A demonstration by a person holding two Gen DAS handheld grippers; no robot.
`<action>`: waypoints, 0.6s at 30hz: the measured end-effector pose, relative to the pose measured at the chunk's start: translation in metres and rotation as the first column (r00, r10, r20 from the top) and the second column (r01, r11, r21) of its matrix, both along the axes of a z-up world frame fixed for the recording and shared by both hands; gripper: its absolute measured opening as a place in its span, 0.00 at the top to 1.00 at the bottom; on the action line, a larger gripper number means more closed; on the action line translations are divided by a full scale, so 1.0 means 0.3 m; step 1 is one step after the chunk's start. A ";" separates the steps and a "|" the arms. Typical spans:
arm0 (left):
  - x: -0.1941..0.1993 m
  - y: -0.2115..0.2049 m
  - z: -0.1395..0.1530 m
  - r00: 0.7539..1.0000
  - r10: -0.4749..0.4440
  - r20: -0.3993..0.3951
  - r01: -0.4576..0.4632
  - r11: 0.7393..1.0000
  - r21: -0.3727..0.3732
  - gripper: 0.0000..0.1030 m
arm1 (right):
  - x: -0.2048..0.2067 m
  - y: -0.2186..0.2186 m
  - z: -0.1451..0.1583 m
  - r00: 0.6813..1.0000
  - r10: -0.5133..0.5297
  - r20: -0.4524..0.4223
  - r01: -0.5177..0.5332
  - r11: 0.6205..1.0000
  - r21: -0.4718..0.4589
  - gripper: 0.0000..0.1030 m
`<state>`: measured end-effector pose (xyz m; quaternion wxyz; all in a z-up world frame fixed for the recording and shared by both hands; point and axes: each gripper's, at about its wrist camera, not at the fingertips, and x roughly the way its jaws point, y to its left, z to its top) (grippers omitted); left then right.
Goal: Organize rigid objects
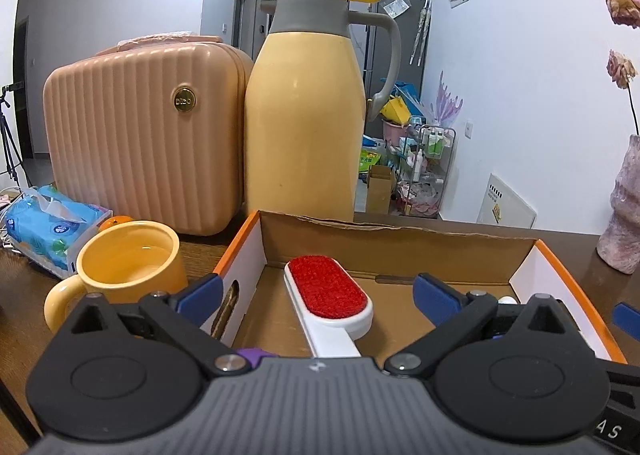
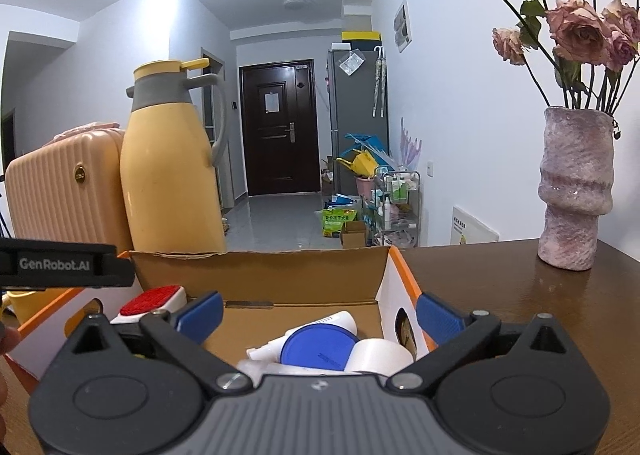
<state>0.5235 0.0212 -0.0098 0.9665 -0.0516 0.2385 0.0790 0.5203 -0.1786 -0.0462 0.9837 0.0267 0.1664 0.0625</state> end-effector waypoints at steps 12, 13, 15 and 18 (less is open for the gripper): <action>-0.077 0.030 0.007 1.000 -0.003 0.017 0.003 1.000 0.028 0.00 | -0.083 -0.024 0.014 0.999 -0.022 0.024 0.022 1.000 -0.014 0.00; -0.089 0.034 0.009 1.000 -0.002 0.018 0.002 1.000 0.030 0.00 | -0.098 -0.025 0.017 0.999 -0.023 0.028 0.023 1.000 -0.016 0.00; -0.117 0.040 0.015 1.000 -0.003 0.020 0.002 0.999 0.035 0.00 | -0.128 -0.029 0.022 0.999 -0.023 0.034 0.024 1.000 -0.020 0.00; -0.160 0.054 0.023 1.000 -0.002 0.027 0.001 0.999 0.035 0.00 | -0.182 -0.034 0.030 0.999 -0.027 0.042 0.027 0.999 -0.022 0.00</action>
